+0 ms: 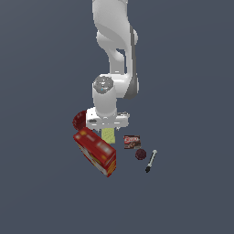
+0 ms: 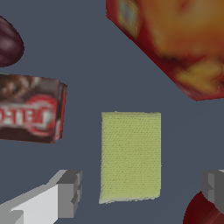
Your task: Pick up a designated object from a clutter of objects.
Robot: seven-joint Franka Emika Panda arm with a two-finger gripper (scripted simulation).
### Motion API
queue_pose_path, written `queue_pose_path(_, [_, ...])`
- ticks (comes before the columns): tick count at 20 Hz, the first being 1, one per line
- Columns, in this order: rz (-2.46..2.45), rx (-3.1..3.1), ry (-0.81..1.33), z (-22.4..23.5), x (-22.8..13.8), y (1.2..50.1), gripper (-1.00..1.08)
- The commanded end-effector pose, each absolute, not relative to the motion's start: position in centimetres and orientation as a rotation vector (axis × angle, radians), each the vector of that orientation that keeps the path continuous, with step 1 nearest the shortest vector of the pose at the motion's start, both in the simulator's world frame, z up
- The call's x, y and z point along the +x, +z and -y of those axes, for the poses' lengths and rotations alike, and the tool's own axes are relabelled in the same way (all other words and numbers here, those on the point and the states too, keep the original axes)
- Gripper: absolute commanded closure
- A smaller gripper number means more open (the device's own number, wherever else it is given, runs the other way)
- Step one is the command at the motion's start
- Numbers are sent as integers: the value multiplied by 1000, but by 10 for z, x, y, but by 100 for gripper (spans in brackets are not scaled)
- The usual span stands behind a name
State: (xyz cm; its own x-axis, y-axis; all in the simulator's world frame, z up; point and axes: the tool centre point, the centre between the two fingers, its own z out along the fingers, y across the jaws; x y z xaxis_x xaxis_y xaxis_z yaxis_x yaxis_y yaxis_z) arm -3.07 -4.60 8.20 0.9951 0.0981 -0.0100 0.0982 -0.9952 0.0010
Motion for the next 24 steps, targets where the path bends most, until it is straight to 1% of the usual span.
queue_pose_path(1, [-165, 3136, -7, 48, -34, 72, -92])
queue_pose_path(14, [-175, 3137, -2, 50, -40, 56, -92])
queue_pose_path(24, [-177, 3137, 0, 50, -41, 18, -92])
